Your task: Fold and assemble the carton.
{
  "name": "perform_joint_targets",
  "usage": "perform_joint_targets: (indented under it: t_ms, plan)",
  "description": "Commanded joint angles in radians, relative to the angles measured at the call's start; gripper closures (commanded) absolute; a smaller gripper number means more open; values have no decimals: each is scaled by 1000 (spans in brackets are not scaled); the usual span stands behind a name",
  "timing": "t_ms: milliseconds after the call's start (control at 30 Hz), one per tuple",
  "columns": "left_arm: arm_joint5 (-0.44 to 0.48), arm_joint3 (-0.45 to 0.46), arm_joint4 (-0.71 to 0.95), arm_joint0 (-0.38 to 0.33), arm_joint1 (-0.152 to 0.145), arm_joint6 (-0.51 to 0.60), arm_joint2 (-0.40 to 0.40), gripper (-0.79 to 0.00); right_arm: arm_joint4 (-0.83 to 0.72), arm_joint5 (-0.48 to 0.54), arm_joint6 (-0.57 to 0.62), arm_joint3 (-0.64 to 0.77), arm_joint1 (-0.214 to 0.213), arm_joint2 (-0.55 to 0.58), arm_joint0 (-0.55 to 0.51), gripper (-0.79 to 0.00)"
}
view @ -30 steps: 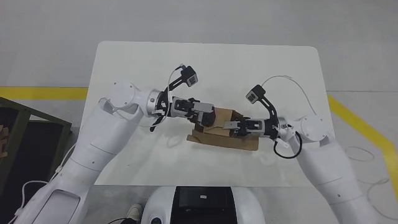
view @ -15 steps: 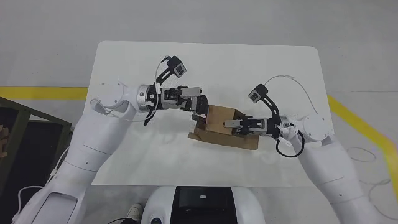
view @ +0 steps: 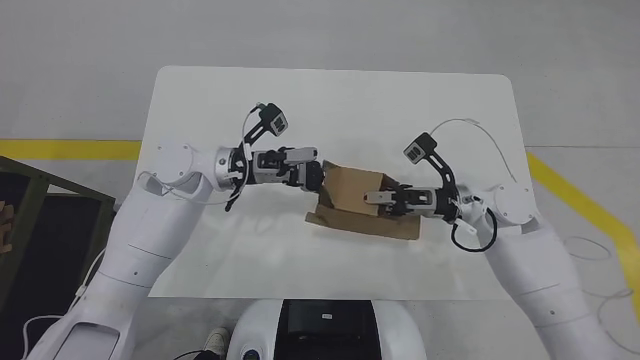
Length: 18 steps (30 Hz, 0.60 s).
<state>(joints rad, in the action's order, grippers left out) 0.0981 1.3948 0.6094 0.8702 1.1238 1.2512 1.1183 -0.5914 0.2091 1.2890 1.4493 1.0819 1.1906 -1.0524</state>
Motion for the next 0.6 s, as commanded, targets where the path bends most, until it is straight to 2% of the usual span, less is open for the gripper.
perform_joint_targets:
  t_ms: [0, 567]
  plan:
    - [0, -5, -2, -3, 1, 0, -2, -785, -9, -3, 5, 8, 0, -2, -3, 0]
    - [21, -22, 16, -40, 9, 16, -21, -785, -38, -17, 16, 66, 5, -44, -32, 0]
